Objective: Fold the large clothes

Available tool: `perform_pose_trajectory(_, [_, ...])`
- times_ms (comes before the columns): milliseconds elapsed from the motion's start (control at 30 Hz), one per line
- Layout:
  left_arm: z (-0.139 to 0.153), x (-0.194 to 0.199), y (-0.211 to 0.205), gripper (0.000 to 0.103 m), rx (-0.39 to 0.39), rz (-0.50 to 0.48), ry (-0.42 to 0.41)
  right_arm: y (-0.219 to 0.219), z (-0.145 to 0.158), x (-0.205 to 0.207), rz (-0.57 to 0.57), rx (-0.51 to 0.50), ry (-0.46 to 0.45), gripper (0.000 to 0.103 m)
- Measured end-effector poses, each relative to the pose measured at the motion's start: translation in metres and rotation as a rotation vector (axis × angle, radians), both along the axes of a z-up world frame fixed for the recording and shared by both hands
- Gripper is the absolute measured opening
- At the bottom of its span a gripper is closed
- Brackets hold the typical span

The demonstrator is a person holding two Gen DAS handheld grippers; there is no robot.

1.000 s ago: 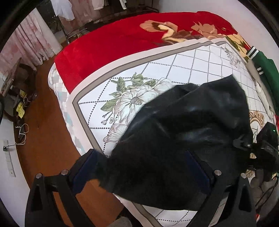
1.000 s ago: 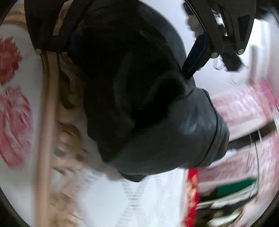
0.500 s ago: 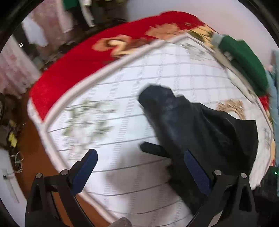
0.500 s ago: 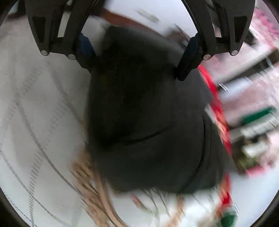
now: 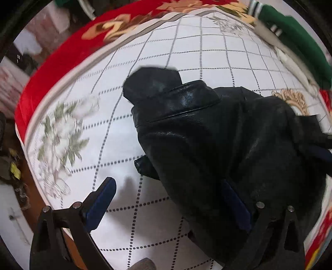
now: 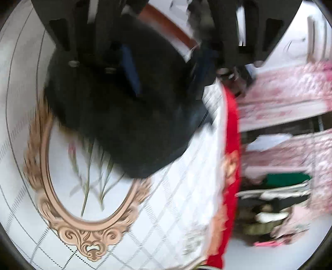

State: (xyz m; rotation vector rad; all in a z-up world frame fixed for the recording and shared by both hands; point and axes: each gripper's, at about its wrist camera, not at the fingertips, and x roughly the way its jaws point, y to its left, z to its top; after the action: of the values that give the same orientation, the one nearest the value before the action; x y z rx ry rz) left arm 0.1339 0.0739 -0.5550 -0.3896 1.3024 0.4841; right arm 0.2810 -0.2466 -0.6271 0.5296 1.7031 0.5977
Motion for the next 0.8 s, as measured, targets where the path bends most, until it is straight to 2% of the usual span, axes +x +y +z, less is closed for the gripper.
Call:
perform_pose_trajectory(33, [0.001, -0.001, 0.002, 0.103, -0.008, 0.009, -0.005, 0.001, -0.015, 0.011, -0.048, -0.043, 0.011, 0.003])
perform_pose_trajectory(100, [0.004, 0.001, 0.002, 0.103, 0.0, 0.008, -0.006, 0.001, -0.029, 0.028, -0.088, -0.063, 0.039, 0.0])
perform_pose_trajectory(167, [0.01, 0.003, 0.003, 0.103, 0.012, 0.007, 0.003, 0.008, -0.023, 0.032, -0.079, -0.084, 0.047, 0.0])
perform_pose_trajectory(233, [0.022, 0.001, 0.006, 0.103, 0.015, 0.018, -0.017, 0.015, 0.004, 0.029, -0.033, -0.091, 0.016, 0.006])
perform_pose_trajectory(267, [0.029, 0.0, 0.008, 0.103, 0.02, 0.026, -0.028, 0.019, 0.025, 0.03, 0.002, -0.091, -0.034, 0.009])
perform_pose_trajectory(333, [0.045, -0.003, 0.015, 0.103, 0.021, 0.048, -0.059, 0.027, 0.052, 0.024, 0.065, -0.076, -0.114, 0.024])
perform_pose_trajectory(367, [0.051, -0.004, 0.017, 0.103, 0.028, 0.058, -0.067, 0.031, 0.066, 0.016, 0.086, -0.072, -0.13, 0.042])
perform_pose_trajectory(400, [0.057, -0.005, 0.02, 0.103, 0.033, 0.065, -0.077, 0.037, 0.07, 0.014, 0.116, -0.059, -0.134, 0.052])
perform_pose_trajectory(467, [0.063, -0.004, 0.023, 0.103, 0.049, 0.076, -0.085, 0.046, 0.059, 0.012, 0.166, -0.041, -0.094, 0.052])
perform_pose_trajectory(533, [0.062, -0.003, 0.028, 0.103, 0.065, 0.08, -0.077, 0.059, 0.026, 0.021, 0.185, -0.114, -0.055, 0.05])
perform_pose_trajectory(567, [0.059, -0.001, 0.031, 0.103, 0.068, 0.082, -0.062, 0.064, 0.009, 0.026, 0.185, -0.172, -0.056, 0.042])
perform_pose_trajectory(633, [0.052, -0.003, 0.033, 0.103, 0.069, 0.086, -0.036, 0.082, -0.012, 0.037, 0.223, -0.24, -0.073, 0.039])
perform_pose_trajectory(700, [0.053, -0.009, 0.036, 0.103, 0.06, 0.095, -0.027, 0.088, -0.003, 0.042, 0.221, -0.239, -0.064, 0.042])
perform_pose_trajectory(800, [0.056, -0.019, 0.046, 0.102, -0.037, 0.153, -0.051, 0.069, 0.033, 0.035, 0.164, -0.114, -0.083, 0.045])
